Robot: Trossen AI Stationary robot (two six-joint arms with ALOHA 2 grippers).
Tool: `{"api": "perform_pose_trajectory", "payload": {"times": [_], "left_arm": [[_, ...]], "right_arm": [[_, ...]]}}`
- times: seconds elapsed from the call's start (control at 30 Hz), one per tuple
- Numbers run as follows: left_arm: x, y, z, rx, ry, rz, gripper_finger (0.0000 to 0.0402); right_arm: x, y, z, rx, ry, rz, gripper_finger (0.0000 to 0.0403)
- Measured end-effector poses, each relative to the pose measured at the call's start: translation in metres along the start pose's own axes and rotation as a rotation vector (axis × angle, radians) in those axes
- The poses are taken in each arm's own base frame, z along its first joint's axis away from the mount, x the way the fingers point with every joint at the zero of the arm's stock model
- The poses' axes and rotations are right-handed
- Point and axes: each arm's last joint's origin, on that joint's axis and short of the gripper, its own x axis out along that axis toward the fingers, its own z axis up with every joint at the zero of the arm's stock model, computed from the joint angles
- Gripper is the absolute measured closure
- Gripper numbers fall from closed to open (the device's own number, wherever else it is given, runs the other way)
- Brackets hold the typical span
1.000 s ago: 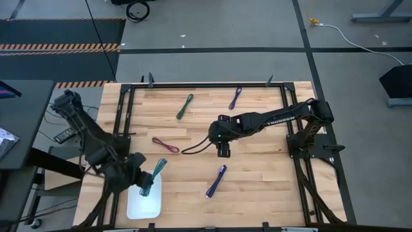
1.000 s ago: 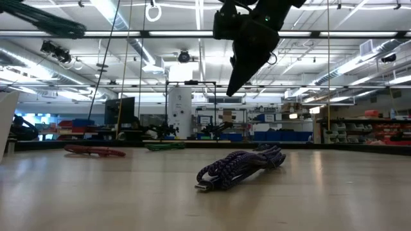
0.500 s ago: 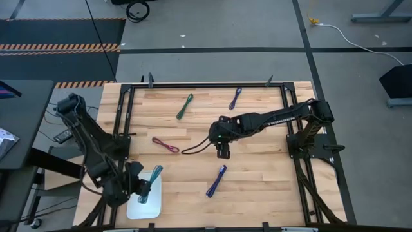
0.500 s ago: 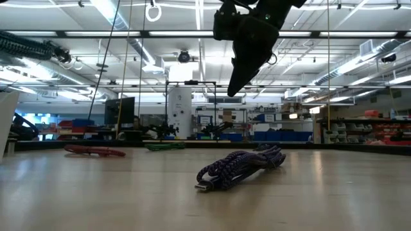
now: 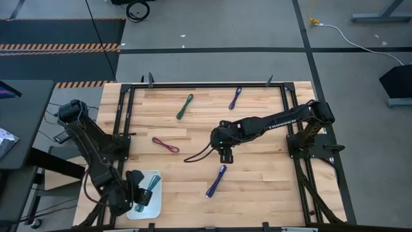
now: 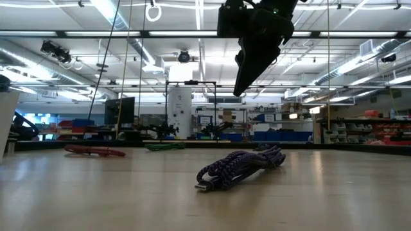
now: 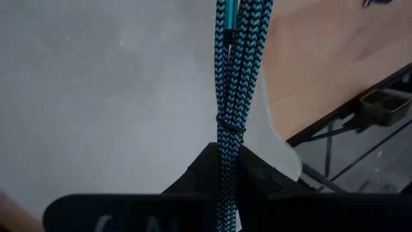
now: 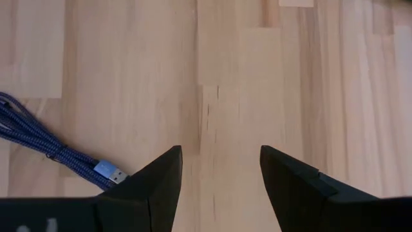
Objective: Pick and place USB-C Cables
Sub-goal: Put the light blue charger cable into the bin, then put the bottom blue charger cable into the bin
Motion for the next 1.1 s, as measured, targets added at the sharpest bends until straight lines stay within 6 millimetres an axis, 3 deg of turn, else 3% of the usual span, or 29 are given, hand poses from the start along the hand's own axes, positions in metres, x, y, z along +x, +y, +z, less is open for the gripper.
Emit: {"api": "perform_pose_trajectory", "payload": {"times": [0.33, 0.8, 0.97, 1.1], "left_arm": [[-0.001, 0.008, 0.005, 0.116, -0.068, 0.060, 0.0362], [0.000, 0.010, 0.003, 0.101, -0.025, 0.112, 0.0267], [0.000, 0.006, 0.010, 0.159, -0.032, 0.107, 0.0240], [-0.009, -0.006, 0.026, 0.247, -0.007, 0.076, 0.0233]], "right_arm": [[-0.001, 0.006, -0.001, 0.011, 0.000, 0.008, 0.0188], [-0.002, 0.015, -0.002, 0.008, 0.000, 0.019, 0.0188], [-0.002, 0.015, -0.002, 0.005, 0.000, 0.019, 0.0188], [-0.002, 0.014, -0.002, -0.015, -0.002, 0.018, 0.0188]]}}
